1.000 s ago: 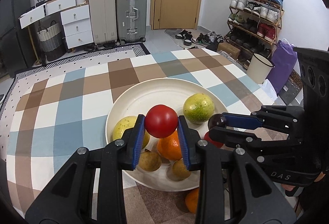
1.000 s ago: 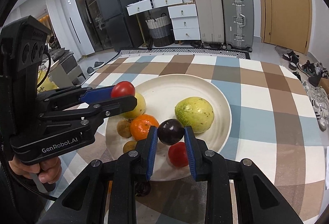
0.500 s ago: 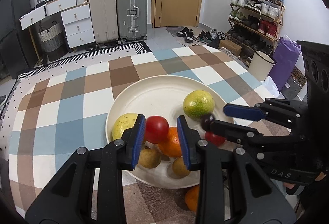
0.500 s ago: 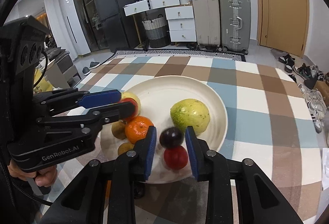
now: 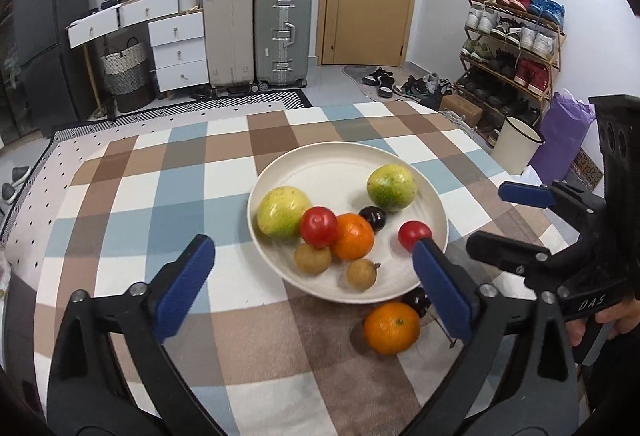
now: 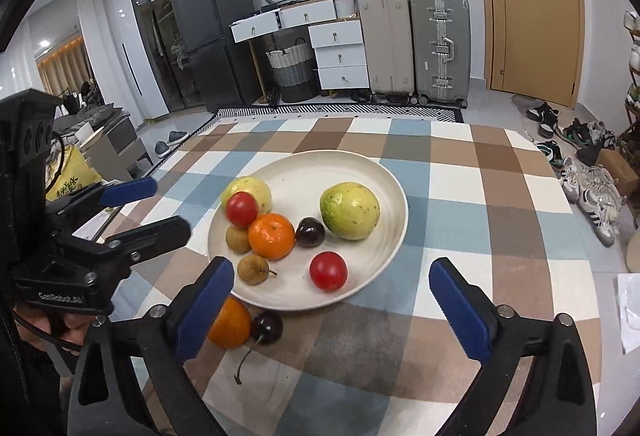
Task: Organize fruits
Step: 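Withdraw both tools from the plate toward the last orange and cherry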
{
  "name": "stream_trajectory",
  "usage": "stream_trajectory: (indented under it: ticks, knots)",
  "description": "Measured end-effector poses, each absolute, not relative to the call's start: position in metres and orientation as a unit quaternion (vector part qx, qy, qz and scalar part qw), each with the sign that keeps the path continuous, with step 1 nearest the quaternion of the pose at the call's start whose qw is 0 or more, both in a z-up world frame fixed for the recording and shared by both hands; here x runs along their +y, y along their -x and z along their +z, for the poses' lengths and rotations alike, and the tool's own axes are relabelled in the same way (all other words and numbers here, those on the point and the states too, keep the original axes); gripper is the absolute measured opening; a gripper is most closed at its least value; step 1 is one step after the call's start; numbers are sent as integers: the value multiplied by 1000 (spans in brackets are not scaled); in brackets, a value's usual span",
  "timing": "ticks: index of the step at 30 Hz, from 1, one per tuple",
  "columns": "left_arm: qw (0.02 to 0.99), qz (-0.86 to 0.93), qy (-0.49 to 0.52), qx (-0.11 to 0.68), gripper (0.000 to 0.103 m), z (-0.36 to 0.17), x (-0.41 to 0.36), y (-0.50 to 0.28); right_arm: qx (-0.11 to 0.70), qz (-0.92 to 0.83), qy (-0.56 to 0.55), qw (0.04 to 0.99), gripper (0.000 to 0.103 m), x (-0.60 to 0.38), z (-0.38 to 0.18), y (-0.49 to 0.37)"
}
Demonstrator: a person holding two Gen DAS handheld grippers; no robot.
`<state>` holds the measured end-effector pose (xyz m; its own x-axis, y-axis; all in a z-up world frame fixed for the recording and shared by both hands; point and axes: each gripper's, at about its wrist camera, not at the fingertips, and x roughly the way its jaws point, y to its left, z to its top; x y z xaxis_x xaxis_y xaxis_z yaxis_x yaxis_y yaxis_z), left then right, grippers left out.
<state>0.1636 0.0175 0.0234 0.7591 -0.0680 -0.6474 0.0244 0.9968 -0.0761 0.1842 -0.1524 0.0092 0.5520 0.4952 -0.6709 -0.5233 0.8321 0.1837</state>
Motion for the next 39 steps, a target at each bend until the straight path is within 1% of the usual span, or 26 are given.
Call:
stream_trajectory:
  ticks: [14,23,32,39]
  knots:
    - [933,-13,45,357,101,9,21,-118,410,280,24,868,102,-160,-7,-164]
    - [923,-18,50,381,101,-13,15,-117,433,289,41,853,102,-148,-25,-155]
    - [920,-24,49,389,101,-20,13,-124,448,304,52,839,102,-134,-40,-156]
    - [916,-28,51,397,101,-27,11,-130,455,281,76,842,102,-132,-51,-163]
